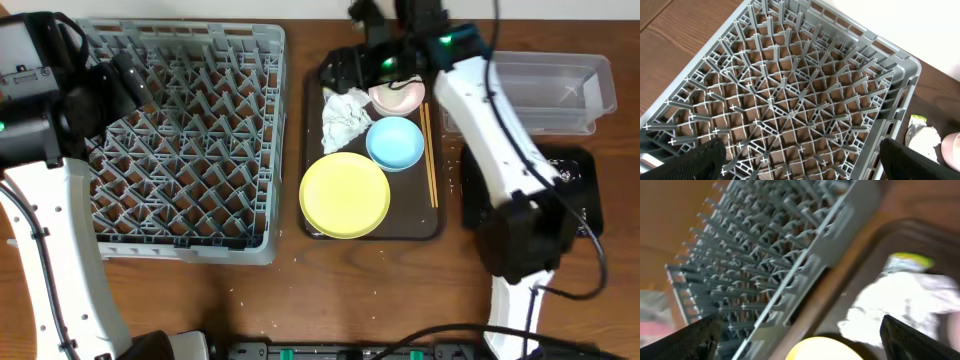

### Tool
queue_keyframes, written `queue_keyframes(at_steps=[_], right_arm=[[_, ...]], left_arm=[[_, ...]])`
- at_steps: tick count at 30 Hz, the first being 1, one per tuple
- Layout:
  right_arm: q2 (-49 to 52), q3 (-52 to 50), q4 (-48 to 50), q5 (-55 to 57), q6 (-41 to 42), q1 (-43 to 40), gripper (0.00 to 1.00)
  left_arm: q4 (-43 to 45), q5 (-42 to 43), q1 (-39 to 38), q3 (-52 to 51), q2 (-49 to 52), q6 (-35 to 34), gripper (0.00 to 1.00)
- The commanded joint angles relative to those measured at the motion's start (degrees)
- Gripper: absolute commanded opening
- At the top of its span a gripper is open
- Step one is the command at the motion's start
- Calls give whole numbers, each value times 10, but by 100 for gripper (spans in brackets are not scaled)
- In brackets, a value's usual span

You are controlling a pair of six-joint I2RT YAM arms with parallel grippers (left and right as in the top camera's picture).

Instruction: Sort waste into correct bins and load items into the dishwasher

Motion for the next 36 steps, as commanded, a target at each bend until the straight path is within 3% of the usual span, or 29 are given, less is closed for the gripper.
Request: queue_keyframes(at_steps=[1, 3, 6, 10, 14, 21, 28, 33, 35, 36], right_arm=[[26, 10, -2, 11, 29, 25, 82], [42, 10, -22, 116, 68, 39, 75], [61, 10, -61, 293, 103, 63, 78], [73, 9, -75, 398, 105, 92, 75], [96, 9, -61, 422, 114, 115, 66], [148, 9, -44, 448, 128, 129, 66], [171, 9, -40, 451, 137, 127, 54], [175, 9, -36, 452, 137, 128, 52], [175, 9, -34, 452, 137, 129, 43], [175, 9, -34, 452, 137, 129, 33]], left_arm=[[-1, -3, 2, -1, 0, 3, 99], [-1, -3, 2, -1, 0, 3, 99], [-1, -3, 2, -1, 0, 3, 99], [-1, -3, 2, -1, 0, 3, 100], [-1, -3, 2, -1, 0, 3, 99], [-1, -3, 2, -1, 1, 3, 100], [-1, -3, 2, -1, 1, 3, 99], [-2, -3, 2, -1, 1, 3, 99], [-1, -3, 2, -1, 1, 3, 99], [-1, -3, 2, -1, 1, 3, 100]])
